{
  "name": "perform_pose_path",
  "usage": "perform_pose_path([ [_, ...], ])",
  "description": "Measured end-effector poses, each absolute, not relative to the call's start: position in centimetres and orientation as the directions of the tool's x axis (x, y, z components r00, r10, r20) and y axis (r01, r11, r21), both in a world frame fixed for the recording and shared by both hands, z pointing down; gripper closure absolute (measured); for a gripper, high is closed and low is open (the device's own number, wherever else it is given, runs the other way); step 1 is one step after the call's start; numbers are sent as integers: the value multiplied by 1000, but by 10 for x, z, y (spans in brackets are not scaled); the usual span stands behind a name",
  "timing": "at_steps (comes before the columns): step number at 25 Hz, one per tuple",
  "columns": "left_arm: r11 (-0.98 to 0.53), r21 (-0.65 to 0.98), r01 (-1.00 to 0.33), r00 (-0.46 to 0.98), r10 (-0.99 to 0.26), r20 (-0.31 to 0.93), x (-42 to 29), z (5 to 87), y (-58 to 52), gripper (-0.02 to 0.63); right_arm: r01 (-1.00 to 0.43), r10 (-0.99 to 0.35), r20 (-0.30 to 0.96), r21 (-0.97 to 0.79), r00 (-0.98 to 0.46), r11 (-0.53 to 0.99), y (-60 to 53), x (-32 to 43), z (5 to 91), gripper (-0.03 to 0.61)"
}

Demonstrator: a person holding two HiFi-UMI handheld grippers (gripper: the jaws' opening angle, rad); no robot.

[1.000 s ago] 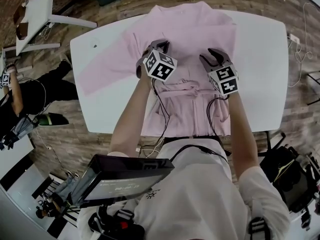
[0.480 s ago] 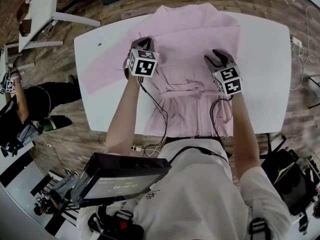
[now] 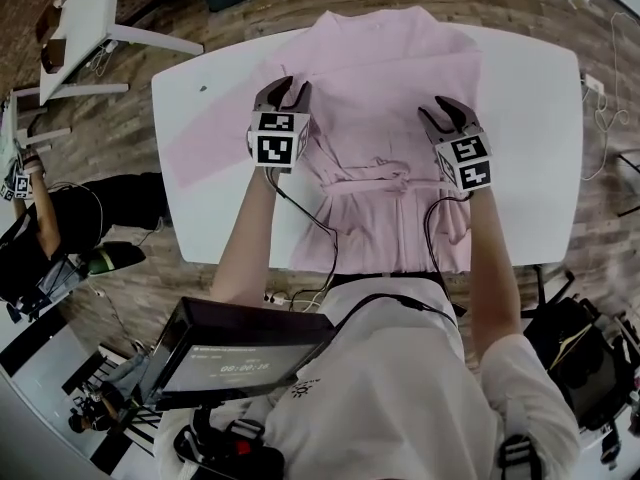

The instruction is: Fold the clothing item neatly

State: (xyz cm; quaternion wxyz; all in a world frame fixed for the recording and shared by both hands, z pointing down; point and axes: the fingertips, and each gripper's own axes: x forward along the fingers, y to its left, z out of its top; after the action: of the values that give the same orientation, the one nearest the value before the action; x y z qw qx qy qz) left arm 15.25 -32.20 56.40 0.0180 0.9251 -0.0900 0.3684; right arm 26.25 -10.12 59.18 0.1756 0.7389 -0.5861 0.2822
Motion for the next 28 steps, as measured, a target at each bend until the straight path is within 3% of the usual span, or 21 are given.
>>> perform_pose_path([
  [4,-986,137,-94,754,19,657,143,563,-248,495,-962,-756,637,-79,152,-260,-74,268,586,410],
  [7,-982,170,-84,714,60,698,126,581,-214,523,-953,-735,658,-83,166,-290,-47,270,590,515],
  [13,-974,140,-181,626,-4,779,105,621,-229,535,-940,-681,711,-84,177,-331,-15,276,615,535],
  [18,-977,130,-169,602,2,798,101,629,-235,546,-930,-637,741,-48,211,-364,-3,288,622,538],
  [20,-976,129,-177,597,-2,802,101,630,-234,546,-928,-626,747,-33,224,-372,2,292,624,568],
  [28,-964,153,-216,734,-58,676,136,581,-239,546,-930,-725,642,-50,250,-365,-34,335,587,568],
])
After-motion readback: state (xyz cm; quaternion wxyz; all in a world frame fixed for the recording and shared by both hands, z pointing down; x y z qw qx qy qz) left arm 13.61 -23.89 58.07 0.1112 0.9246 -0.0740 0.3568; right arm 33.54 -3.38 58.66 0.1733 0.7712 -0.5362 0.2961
